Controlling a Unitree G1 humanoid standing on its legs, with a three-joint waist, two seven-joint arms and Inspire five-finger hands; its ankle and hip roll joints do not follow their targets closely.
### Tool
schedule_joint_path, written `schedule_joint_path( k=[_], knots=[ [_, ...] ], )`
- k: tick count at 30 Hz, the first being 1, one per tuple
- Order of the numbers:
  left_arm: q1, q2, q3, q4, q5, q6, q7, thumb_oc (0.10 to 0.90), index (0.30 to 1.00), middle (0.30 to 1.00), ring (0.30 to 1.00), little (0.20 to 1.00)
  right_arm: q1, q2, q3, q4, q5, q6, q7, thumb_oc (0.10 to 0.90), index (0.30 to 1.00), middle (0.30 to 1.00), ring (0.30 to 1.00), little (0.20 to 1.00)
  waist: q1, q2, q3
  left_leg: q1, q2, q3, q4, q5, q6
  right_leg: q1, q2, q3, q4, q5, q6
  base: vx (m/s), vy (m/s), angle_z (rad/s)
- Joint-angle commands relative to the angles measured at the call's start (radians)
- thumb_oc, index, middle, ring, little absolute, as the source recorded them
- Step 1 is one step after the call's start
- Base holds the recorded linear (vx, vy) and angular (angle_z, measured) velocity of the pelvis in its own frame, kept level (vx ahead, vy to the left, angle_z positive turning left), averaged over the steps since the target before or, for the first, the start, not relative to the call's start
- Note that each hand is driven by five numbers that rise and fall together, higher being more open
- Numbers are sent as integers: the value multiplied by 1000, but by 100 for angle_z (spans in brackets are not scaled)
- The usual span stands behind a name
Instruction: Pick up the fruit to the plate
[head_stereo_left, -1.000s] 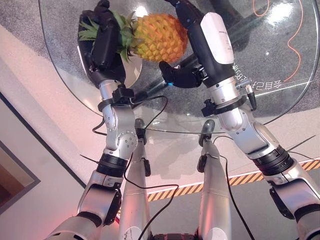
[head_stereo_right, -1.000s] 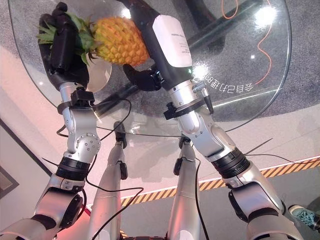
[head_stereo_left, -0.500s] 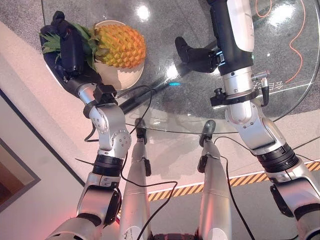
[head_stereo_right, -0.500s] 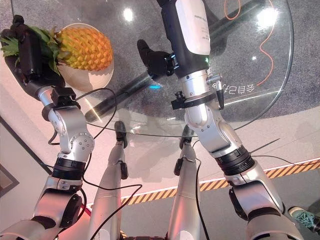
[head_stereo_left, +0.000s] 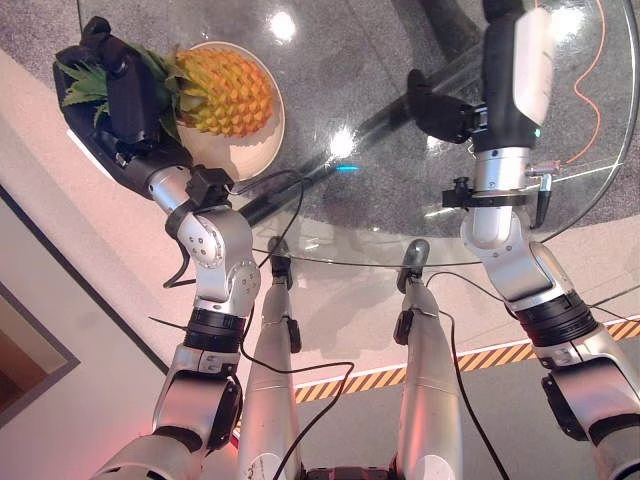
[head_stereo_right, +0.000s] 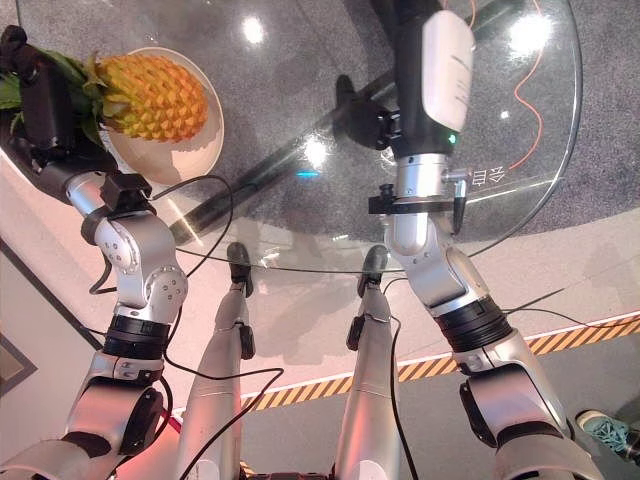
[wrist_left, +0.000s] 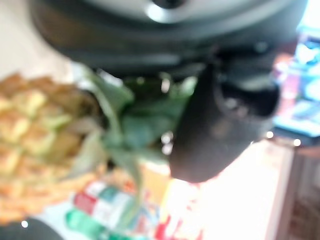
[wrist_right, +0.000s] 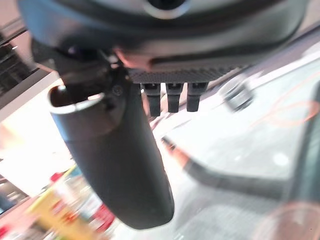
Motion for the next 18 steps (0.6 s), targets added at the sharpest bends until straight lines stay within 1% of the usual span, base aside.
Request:
schedule_joint_path(
  k=[1, 2, 4, 6, 8, 11, 12, 14, 15, 17, 18],
  knots=[
    [-100, 101, 42, -86, 174, -158, 20, 100, 300, 300, 300, 200, -38, -22, -88, -45, 36, -60, -144, 800, 900, 900, 900, 900, 5, -22, -21, -9, -34, -36, 64, -65, 6, 62, 54, -48, -103, 44, -8, 0, 0, 0],
    [-101, 109, 47, -77, 184, -162, 28, 100, 300, 300, 300, 200, -28, -25, -102, -31, 56, -53, -169, 800, 900, 900, 900, 900, 2, -22, -21, -16, -34, -36, 64, -58, 7, 56, 53, -48, -103, 51, -9, 0, 0, 0],
    [-103, 121, 50, -54, 224, -169, 61, 100, 300, 300, 300, 200, -2, -27, -131, 4, 97, -56, -215, 800, 900, 900, 900, 900, -2, -23, -21, -6, -32, -34, 67, -70, 6, 62, 56, -45, -98, 42, -8, 0, 0, 0],
    [-112, 133, 54, -40, 254, -168, 87, 100, 300, 300, 300, 200, 4, -32, -153, 30, 135, -55, -245, 800, 900, 900, 900, 900, -5, -23, -21, -14, -33, -33, 66, -61, 7, 53, 56, -44, -100, 51, -10, 0, 0, 0],
    [-126, 155, 53, -2, 280, -173, 111, 100, 300, 300, 300, 200, 13, -41, -183, 79, 216, -49, -289, 800, 900, 900, 900, 900, -7, -25, -21, -12, -32, -32, 66, -64, 6, 56, 57, -44, -100, 49, -10, 0, 0, 0],
    [-140, 175, 49, 39, 292, -186, 134, 100, 300, 300, 300, 200, 22, -45, -211, 140, 299, -62, -335, 800, 900, 900, 900, 900, -9, -24, -21, -12, -30, -29, 66, -68, 5, 53, 58, -43, -98, 48, -10, 0, 0, 0],
    [-147, 182, 46, 67, 289, -198, 142, 100, 300, 300, 300, 200, 28, -43, -227, 191, 337, -87, -359, 800, 900, 900, 900, 900, -9, -22, -21, -4, -28, -29, 66, -77, 4, 60, 59, -44, -96, 40, -9, 0, 0, 0],
    [-155, 189, 44, 90, 290, -208, 145, 100, 300, 300, 300, 200, 27, -43, -240, 234, 385, -101, -389, 800, 900, 900, 900, 900, -9, -23, -21, -4, -27, -28, 64, -79, 3, 60, 59, -44, -100, 40, -9, 0, 0, 0],
    [-159, 190, 44, 90, 290, -208, 146, 100, 300, 300, 300, 200, 23, -45, -241, 235, 386, -102, -389, 800, 900, 900, 900, 900, -9, -23, -21, -12, -28, -28, 63, -71, 5, 53, 59, -44, -102, 48, -11, 0, 0, 0],
    [-172, 205, 39, 116, 306, -212, 166, 100, 300, 300, 300, 200, 19, -50, -261, 301, 483, -129, -422, 800, 900, 900, 900, 900, -9, -23, -21, -13, -28, -28, 61, -73, 4, 52, 60, -45, -104, 47, -12, 0, 0, 0],
    [-183, 212, 31, 141, 321, -215, 189, 100, 300, 300, 300, 200, 17, -42, -273, 362, 550, -168, -443, 800, 900, 900, 900, 900, -8, -20, -21, -7, -25, -28, 64, -82, 1, 56, 61, -45, -99, 37, -11, 0, 0, 0]
  ],
)
